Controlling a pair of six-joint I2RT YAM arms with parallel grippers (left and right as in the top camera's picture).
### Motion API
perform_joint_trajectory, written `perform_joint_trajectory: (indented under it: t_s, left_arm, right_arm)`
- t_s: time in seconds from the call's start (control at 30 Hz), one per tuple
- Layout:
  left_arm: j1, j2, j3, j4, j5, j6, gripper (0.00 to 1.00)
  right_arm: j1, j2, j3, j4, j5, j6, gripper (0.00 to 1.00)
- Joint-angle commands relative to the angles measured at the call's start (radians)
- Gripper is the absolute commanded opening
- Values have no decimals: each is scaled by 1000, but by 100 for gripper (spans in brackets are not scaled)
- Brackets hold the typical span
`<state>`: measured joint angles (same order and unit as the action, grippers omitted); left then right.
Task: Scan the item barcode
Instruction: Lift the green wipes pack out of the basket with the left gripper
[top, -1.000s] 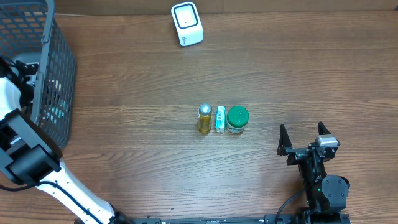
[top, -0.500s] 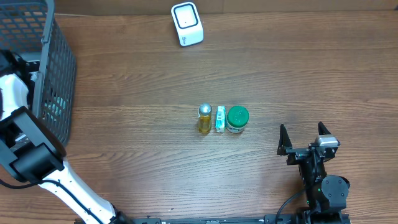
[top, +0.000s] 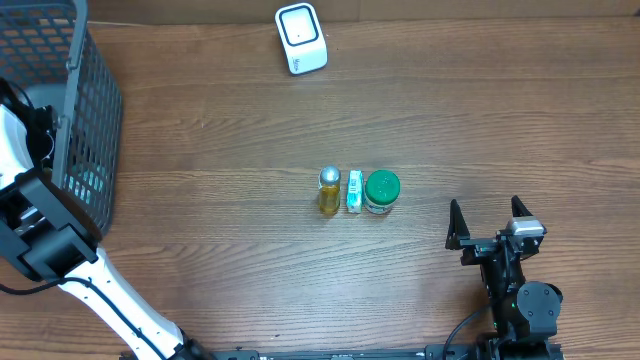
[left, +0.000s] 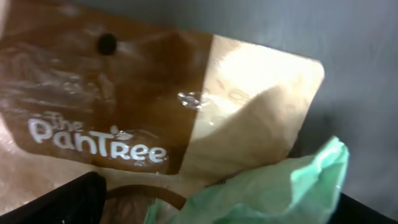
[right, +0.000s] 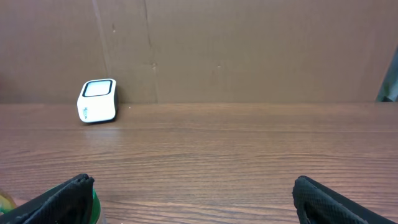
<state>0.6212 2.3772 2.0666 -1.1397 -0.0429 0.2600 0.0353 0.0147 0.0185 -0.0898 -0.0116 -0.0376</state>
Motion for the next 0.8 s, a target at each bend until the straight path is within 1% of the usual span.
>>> perform_joint_trajectory:
  t_s: [0.0, 0.03, 0.07, 0.1, 0.13, 0.17, 0.2, 0.23, 0.27, 0.33, 0.37, 0.47, 0.57, 0.77]
  left_arm:
    - [-8, 36, 3, -41, -8, -48, 100]
    - [-8, 36, 3, -54, -8, -77, 98]
    - [-8, 36, 3, -61, -8, -92, 91]
    - [-8, 36, 3, -66, -8, -106, 78]
    - [-9, 36, 3, -71, -8, -120, 62]
    - [-10, 36, 4, -72, -8, -130, 49]
    - [-12, 35, 6, -72, -8, -134, 41]
    - [-13, 35, 12, -72, -8, -134, 41]
    - [-14, 35, 27, -77, -9, -134, 37]
    - [-14, 35, 71, -91, -9, -134, 14]
    - [-14, 35, 114, -108, -9, -140, 11]
    - [-14, 35, 230, -150, -10, -167, 12]
    - [-14, 34, 412, -217, -9, -216, 13]
    - [-18, 22, 816, -376, -6, -379, 14]
  right_arm:
    - [6, -11, -11, 6, -1, 3, 100]
    - [6, -11, -11, 6, -1, 3, 100]
    - [6, -11, -11, 6, -1, 3, 100]
    - [6, -11, -11, 6, -1, 3, 100]
    - [6, -11, -11, 6, -1, 3, 100]
    - [6, -11, -11, 6, -1, 3, 100]
    - [6, -11, -11, 6, -1, 3, 100]
    - [6, -11, -11, 6, -1, 3, 100]
    - [6, -11, -11, 6, -1, 3, 100]
    - [6, -11, -11, 6, -1, 3, 100]
    - [6, -11, -11, 6, -1, 3, 100]
    - [6, -11, -11, 6, -1, 3, 100]
    - [6, -11, -11, 6, -1, 3, 100]
    - [6, -11, -11, 6, -1, 3, 100]
